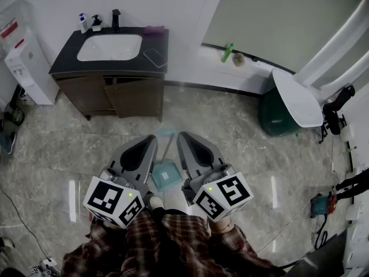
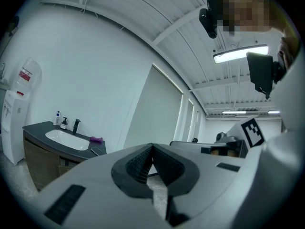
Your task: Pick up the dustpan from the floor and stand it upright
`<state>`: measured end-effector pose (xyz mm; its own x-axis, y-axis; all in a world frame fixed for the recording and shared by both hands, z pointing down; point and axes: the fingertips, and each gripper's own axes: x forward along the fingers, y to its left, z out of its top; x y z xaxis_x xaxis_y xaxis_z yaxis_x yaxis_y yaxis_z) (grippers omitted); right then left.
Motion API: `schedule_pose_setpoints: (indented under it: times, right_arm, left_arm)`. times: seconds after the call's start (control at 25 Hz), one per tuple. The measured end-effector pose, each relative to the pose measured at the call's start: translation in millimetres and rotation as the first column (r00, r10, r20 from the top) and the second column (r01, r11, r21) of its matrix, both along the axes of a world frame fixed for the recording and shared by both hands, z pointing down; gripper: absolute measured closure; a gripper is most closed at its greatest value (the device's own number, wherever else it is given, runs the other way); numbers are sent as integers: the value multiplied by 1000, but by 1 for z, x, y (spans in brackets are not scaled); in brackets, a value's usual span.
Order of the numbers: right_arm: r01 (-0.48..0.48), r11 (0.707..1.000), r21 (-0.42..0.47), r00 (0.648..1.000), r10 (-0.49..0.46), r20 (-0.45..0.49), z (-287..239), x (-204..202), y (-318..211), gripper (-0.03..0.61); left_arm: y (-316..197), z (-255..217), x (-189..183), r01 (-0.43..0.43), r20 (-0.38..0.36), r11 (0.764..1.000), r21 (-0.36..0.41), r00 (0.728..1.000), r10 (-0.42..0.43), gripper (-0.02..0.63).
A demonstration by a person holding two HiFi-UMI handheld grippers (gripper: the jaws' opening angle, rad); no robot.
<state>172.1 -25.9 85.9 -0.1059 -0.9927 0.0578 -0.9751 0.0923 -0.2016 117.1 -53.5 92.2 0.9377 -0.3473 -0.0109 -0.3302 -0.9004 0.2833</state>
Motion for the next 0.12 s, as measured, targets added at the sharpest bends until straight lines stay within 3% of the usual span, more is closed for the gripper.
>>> schedule_pose_setpoints:
  times: [0.12]
  right_arm:
    - [20, 1000, -3, 1000, -20, 3, 4, -8, 0, 568]
  left_arm:
    - [1, 3, -6, 11, 6, 1000, 1, 1000, -11, 604]
